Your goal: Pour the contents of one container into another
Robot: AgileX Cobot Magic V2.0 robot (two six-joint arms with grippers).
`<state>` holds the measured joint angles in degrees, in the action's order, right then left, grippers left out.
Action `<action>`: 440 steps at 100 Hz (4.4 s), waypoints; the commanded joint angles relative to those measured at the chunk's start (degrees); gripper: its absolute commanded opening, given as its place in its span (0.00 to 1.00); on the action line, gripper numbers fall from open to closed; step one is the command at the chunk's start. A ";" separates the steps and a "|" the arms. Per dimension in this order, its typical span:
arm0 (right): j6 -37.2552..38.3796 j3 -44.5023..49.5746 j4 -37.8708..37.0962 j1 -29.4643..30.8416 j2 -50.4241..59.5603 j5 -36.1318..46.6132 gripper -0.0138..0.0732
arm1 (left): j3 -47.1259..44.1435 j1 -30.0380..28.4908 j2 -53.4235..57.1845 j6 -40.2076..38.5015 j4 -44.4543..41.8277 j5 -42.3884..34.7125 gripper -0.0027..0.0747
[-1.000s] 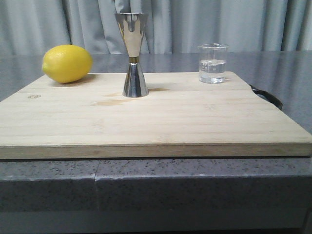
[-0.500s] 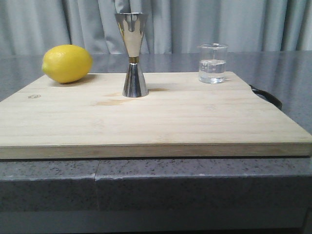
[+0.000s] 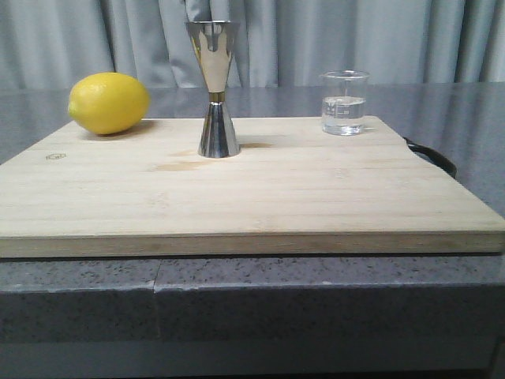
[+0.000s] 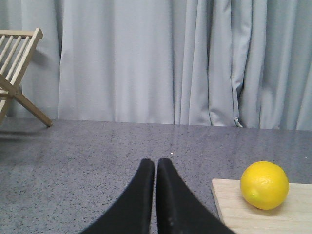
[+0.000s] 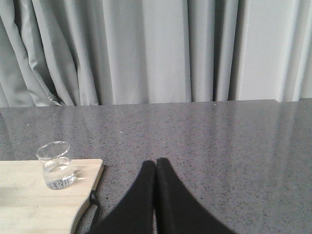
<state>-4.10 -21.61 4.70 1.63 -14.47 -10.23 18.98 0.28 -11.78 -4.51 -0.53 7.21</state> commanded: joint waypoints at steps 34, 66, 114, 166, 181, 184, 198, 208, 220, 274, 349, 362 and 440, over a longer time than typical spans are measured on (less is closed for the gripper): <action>-0.75 -2.03 0.00 0.19 -1.06 5.24 0.52 | 1.80 -0.05 -1.22 -0.36 0.07 -4.93 0.61; -0.75 -2.03 0.00 0.19 -1.06 5.24 0.73 | 1.80 -0.05 -1.22 -0.36 0.07 -4.93 0.81; -0.75 -2.03 0.00 0.19 -1.06 4.59 0.73 | 2.31 -0.05 -1.36 -0.36 0.53 -3.90 0.81; -0.75 -12.80 0.00 0.19 -14.40 -15.29 0.73 | 22.32 3.06 -23.08 14.08 9.19 29.97 0.81; -0.75 -12.92 0.00 0.19 -16.76 -15.06 0.73 | 24.54 6.31 -31.00 26.55 23.26 33.69 0.81; -0.75 -12.92 0.00 0.19 -16.86 -15.16 0.73 | 24.64 6.93 -32.11 28.64 26.39 34.03 0.81; -0.75 -12.92 0.00 0.19 -17.02 -15.16 0.73 | 24.64 9.14 -39.65 45.49 43.71 34.75 0.81; -0.75 -12.92 0.00 0.19 -17.02 -15.16 0.73 | 24.64 9.68 -45.25 62.48 57.18 36.34 0.81; -0.75 -12.92 0.00 0.19 -17.02 -15.16 0.73 | 24.64 9.68 -52.20 80.64 72.97 38.35 0.81; -0.75 -12.92 0.00 0.19 -17.02 -15.16 0.73 | 25.38 9.68 -76.99 125.92 105.99 59.32 0.81; -0.75 -12.92 0.00 0.19 -17.02 -15.16 0.73 | 43.66 15.41 -91.74 127.05 105.99 61.09 0.80; -0.75 -12.92 0.00 0.19 -17.02 -15.16 0.73 | 43.75 15.41 -91.74 127.05 105.99 60.98 0.67; -0.75 -12.92 2.23 -4.70 -19.43 -4.04 0.73 | 44.03 15.41 -91.74 127.05 105.99 66.15 0.34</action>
<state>-4.10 -32.57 6.50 -1.06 -32.21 -22.00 61.31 15.34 -105.97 122.44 101.33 65.92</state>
